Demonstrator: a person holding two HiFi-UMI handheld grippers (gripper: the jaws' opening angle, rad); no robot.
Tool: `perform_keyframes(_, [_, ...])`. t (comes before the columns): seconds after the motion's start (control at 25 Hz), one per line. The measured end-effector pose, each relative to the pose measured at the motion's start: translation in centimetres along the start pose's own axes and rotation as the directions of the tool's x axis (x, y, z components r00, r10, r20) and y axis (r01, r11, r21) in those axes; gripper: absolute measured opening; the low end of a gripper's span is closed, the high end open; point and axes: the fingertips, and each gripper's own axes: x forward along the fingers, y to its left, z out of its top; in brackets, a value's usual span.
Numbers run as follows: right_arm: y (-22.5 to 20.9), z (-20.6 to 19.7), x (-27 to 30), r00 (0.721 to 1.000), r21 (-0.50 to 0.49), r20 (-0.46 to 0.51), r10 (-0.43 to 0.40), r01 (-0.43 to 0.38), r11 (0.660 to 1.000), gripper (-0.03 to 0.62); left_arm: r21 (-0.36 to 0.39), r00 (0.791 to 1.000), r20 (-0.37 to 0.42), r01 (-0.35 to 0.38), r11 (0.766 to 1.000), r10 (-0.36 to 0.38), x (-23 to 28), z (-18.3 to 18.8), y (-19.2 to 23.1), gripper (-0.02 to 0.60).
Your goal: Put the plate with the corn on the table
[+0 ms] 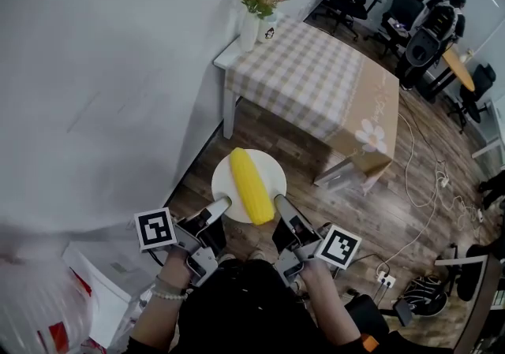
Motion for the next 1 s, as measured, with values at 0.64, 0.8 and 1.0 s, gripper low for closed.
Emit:
perform_keyframes(0.64, [-0.9, 0.8, 0.4, 1.0, 0.018, 0.011, -0.006, 0.005, 1.0, 0.064, 0.01, 1.0, -0.003, 0.002, 1.0, -0.002, 1.0, 0.7, 0.2, 0.026])
perform_keyframes(0.8, [-1.1, 2.1, 1.5, 1.0, 0.008, -0.001, 0.017, -0.016, 1.0, 0.064, 0.014, 1.0, 0.006, -0.004, 1.0, 0.004, 2.2, 1.6, -0.1, 0.026])
perform_keyframes(1.0, [-2.1, 4.1, 2.7, 0.999, 0.014, -0.025, 0.025, -0.025, 1.0, 0.064, 0.027, 1.0, 0.022, -0.003, 1.0, 0.003, 4.3, 2.7, -0.3, 0.026])
